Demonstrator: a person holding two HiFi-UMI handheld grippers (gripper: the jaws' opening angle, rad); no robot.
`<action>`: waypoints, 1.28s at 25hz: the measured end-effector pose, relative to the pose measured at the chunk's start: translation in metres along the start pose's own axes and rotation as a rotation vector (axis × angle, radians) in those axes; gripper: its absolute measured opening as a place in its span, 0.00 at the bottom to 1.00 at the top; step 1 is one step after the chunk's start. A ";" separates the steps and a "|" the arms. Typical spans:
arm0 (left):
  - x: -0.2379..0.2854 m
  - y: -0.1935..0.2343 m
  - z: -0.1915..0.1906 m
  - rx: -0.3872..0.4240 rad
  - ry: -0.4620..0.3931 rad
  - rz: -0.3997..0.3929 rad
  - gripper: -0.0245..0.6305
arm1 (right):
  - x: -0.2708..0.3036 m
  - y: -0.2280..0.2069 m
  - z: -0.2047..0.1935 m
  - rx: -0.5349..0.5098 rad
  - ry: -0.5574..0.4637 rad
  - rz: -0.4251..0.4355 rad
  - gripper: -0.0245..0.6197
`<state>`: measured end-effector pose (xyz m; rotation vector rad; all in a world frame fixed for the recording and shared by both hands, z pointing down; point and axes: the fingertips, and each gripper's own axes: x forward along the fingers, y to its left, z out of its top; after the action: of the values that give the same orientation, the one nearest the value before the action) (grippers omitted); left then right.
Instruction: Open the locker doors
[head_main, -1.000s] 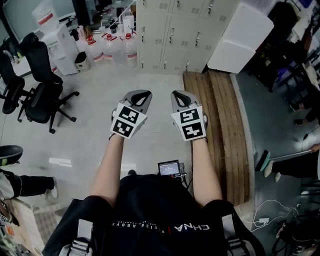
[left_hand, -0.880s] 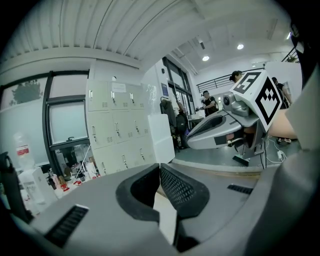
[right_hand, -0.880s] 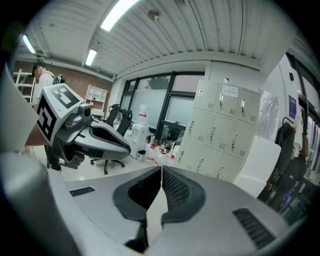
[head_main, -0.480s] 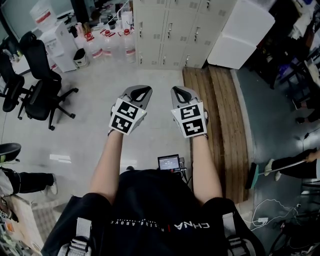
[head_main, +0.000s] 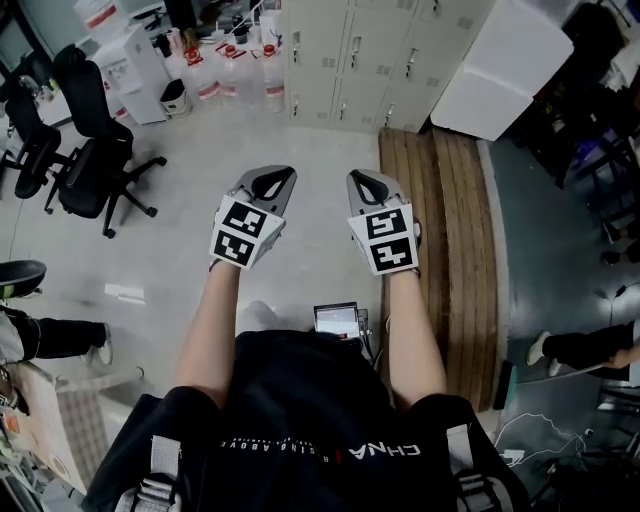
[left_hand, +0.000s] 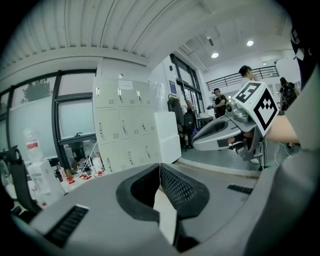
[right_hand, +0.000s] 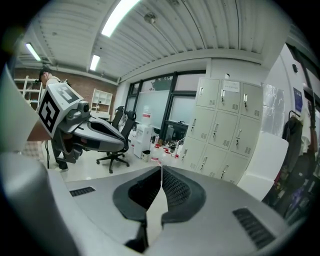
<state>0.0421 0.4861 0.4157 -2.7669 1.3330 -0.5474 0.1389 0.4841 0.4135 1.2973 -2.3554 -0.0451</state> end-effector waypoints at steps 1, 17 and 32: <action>0.002 0.003 -0.003 -0.004 0.006 0.006 0.07 | 0.004 -0.002 -0.003 0.001 0.005 0.002 0.09; 0.108 0.141 -0.019 -0.072 -0.006 -0.042 0.07 | 0.154 -0.055 0.016 0.007 0.097 -0.025 0.09; 0.203 0.284 -0.002 -0.036 -0.028 -0.123 0.07 | 0.307 -0.102 0.075 0.019 0.130 -0.078 0.09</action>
<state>-0.0566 0.1517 0.4312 -2.8893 1.1847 -0.4922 0.0500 0.1646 0.4342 1.3585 -2.2007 0.0364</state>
